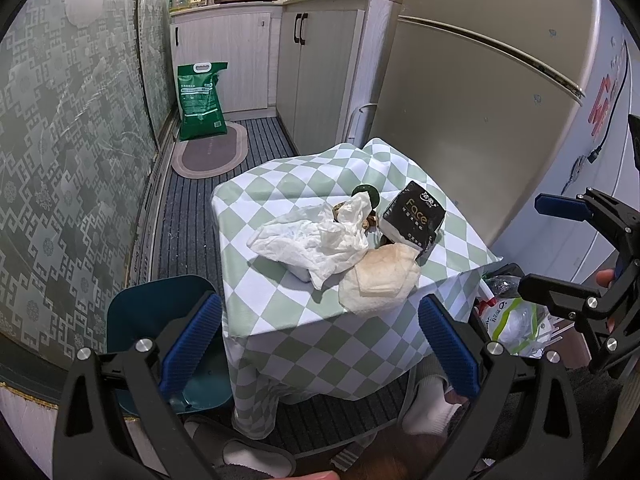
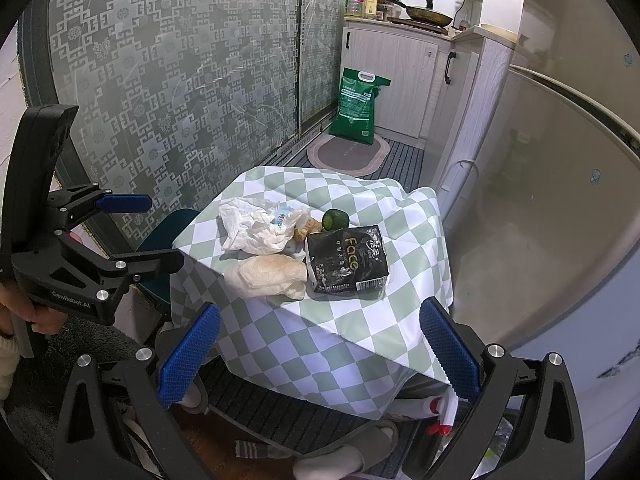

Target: Collect trash

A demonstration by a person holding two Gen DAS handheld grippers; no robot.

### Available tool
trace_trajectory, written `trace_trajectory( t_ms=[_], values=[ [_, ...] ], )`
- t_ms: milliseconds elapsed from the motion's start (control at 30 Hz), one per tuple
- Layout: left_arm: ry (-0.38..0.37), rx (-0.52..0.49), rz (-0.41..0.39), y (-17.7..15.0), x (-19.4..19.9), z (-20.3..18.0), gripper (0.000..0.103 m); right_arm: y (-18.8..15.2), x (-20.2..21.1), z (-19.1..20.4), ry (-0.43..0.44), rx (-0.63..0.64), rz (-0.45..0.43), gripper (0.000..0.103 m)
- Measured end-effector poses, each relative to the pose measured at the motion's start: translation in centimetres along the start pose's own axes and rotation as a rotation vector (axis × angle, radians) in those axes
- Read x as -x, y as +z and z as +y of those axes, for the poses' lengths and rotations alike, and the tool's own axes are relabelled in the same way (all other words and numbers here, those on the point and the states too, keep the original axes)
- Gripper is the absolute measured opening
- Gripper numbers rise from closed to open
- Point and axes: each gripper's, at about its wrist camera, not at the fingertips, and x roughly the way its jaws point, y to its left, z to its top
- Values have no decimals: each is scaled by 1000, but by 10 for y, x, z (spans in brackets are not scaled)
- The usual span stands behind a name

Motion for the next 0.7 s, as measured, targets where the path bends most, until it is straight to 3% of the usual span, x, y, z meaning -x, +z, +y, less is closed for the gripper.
trace_trajectory(
  t_ms=[700],
  values=[
    [1,7,-1,-6,3,-1,100,1,0,2,1,-1,-2,100]
  ],
)
